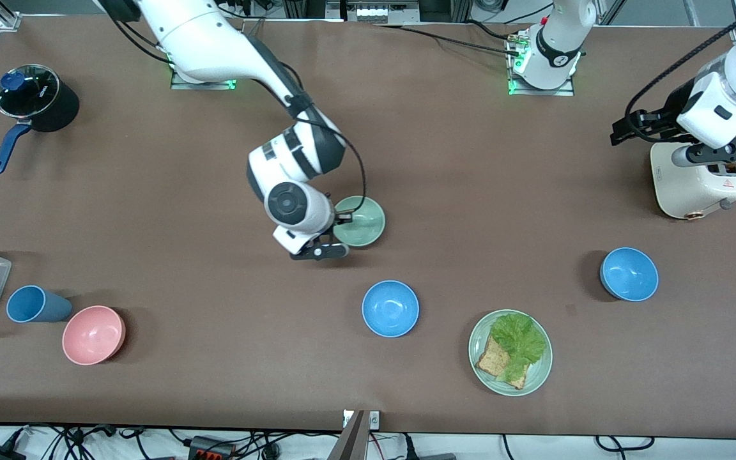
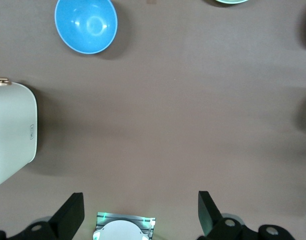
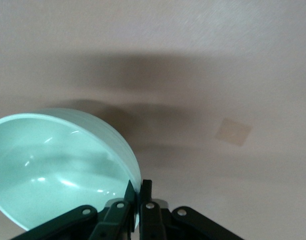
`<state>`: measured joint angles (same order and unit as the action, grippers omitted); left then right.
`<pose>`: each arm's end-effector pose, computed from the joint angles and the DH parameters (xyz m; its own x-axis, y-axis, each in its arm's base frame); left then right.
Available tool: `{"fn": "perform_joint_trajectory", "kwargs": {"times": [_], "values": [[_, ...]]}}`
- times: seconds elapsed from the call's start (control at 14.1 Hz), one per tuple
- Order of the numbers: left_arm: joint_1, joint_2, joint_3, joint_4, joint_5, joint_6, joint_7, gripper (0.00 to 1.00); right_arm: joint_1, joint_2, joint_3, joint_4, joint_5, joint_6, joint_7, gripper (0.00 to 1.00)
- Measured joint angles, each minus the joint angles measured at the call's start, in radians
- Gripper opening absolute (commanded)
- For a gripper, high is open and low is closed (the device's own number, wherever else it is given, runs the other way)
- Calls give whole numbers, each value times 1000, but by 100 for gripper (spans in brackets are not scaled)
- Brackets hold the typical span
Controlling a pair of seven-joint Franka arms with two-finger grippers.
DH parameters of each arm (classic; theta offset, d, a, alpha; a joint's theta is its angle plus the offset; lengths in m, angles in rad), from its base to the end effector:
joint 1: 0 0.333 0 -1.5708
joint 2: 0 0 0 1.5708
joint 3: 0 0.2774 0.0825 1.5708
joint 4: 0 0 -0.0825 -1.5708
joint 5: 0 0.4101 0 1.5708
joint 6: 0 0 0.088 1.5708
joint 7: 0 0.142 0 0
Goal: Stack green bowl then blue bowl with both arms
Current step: 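Carry the pale green bowl with the right gripper toward the table middle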
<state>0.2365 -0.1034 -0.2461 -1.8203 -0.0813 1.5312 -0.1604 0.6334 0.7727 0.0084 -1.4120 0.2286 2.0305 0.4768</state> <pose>0.5318 -0.0200 0.4820 0.9690 0.1529 -0.1940 0.1606 -0.9867 0.0245 0.5507 0.4357 0.1534 0.9709 0.0553 -0.2330 0.0340 -0.9949 -0.0946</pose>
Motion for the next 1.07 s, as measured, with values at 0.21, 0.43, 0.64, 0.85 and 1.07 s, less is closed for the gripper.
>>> {"fn": "perform_joint_trajectory", "kwargs": {"times": [0.21,0.43,0.64,0.85,1.07], "values": [[16,8,3,0,0,0,5,100,36,3,0,3,1,0,45,0],[16,8,3,0,0,-1,5,100,50,5,0,2,17,-8,58,0],[16,8,3,0,0,-7,5,100,68,10,0,-9,23,-14,84,40],[21,13,3,0,0,-39,5,100,70,9,-3,-10,23,-12,99,100],[38,25,3,0,0,-41,6,100,67,-36,-22,15,23,-25,112,100]]}}
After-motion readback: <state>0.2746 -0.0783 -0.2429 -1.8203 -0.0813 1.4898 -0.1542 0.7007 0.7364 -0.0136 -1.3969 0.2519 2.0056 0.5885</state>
